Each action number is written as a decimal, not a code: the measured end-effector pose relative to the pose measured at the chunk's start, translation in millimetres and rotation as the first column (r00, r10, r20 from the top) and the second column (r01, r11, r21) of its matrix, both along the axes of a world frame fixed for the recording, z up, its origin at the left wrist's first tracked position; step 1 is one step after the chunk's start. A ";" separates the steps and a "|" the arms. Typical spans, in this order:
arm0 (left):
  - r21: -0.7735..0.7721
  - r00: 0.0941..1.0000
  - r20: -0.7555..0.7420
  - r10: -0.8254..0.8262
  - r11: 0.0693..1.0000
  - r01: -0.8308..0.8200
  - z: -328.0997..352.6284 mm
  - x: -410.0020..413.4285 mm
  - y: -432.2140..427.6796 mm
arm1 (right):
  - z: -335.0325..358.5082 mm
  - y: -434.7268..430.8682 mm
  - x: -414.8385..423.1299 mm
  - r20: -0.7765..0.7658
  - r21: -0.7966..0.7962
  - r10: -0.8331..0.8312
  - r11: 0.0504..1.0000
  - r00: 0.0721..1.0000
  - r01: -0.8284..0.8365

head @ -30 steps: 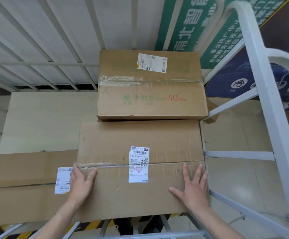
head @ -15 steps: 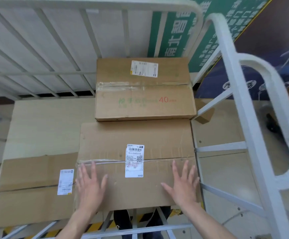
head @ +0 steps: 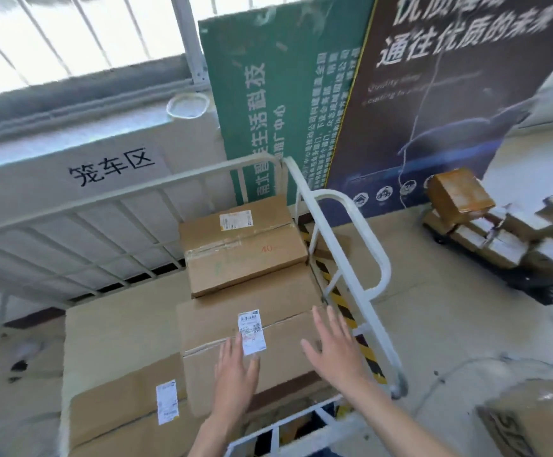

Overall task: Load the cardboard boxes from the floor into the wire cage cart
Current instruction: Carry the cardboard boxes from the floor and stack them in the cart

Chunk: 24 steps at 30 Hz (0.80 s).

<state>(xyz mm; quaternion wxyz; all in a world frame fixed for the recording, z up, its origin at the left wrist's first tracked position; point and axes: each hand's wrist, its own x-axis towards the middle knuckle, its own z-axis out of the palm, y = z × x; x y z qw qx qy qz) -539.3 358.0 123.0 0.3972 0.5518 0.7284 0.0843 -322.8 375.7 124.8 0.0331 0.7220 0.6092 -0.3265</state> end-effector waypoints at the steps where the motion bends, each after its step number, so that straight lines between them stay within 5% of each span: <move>1: 0.017 0.999 0.023 -0.036 0.999 0.035 12.8 6.6 -2.3 | 13.9 -8.0 8.3 -0.013 0.029 -0.038 0.999 0.999 0.038; 13: 0.124 0.851 0.158 -0.501 0.865 0.486 89.3 144.3 -29.7 | 92.0 -143.3 112.5 -0.035 0.190 -0.491 0.852 0.871 0.488; 24: 0.147 0.461 0.223 -0.859 0.497 0.855 105.9 434.5 -150.4 | 124.8 -328.6 298.8 -0.072 0.213 -0.889 0.429 0.452 0.878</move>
